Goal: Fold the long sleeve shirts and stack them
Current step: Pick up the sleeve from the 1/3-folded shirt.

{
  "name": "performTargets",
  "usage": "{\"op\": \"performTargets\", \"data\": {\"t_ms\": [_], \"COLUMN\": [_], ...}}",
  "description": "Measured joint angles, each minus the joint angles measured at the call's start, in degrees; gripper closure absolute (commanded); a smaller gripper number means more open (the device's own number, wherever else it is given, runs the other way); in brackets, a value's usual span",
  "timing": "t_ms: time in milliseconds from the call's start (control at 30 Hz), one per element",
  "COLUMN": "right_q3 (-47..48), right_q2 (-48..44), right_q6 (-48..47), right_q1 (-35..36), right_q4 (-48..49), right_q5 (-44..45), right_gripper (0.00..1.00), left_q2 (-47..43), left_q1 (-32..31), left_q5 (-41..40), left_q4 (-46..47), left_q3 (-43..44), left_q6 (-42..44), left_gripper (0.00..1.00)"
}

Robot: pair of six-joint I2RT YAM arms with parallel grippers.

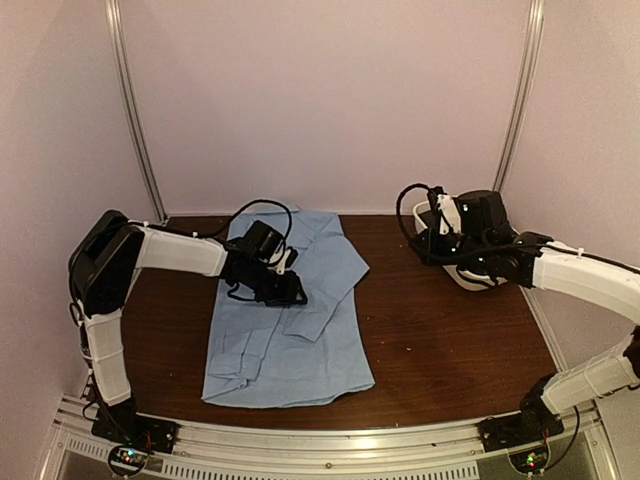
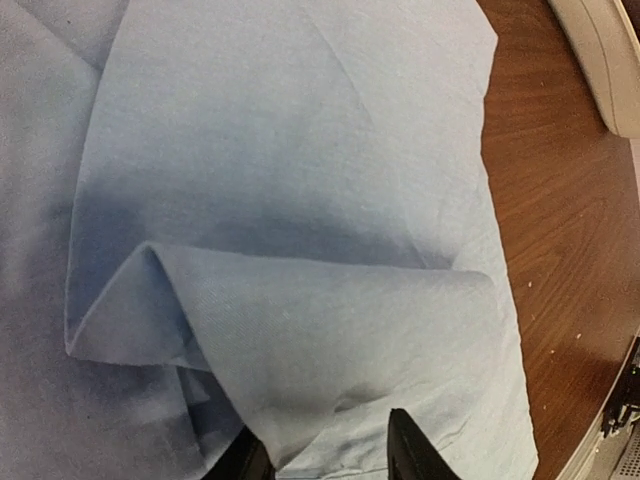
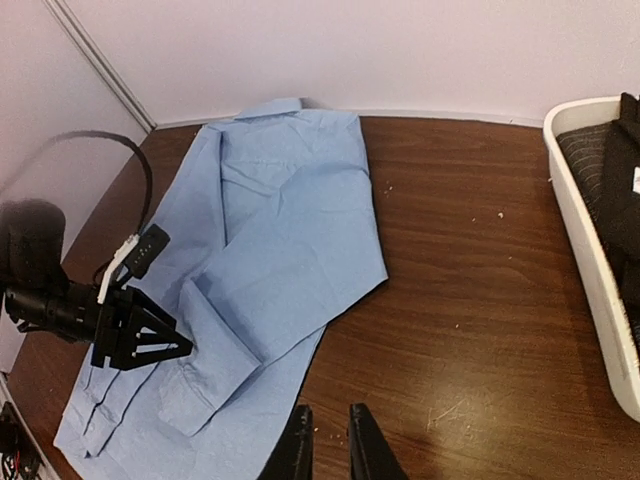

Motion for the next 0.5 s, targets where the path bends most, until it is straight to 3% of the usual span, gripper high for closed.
{"op": "performTargets", "data": {"t_ms": [100,200,500], "right_q3": [-2.3,-3.8,-5.0], "right_q2": [2.3,5.2,11.2], "right_q6": [1.6,3.2,8.8], "right_q1": [0.9,3.1,11.5], "right_q4": [0.3,-0.1,-0.6], "right_q5": [-3.8,-5.2,-7.0], "right_gripper": [0.87,0.88,0.87], "left_q2": [-2.1,-4.0,-9.6], "left_q1": [0.0,0.0,0.1], "left_q5": [2.2,4.0,4.5], "left_q4": [-0.6,-0.9,-4.0], "left_q3": [-1.1,-1.3,-0.5], "left_q6": [-0.2,-0.2,-0.4], "left_gripper": [0.83,0.93,1.00]}}
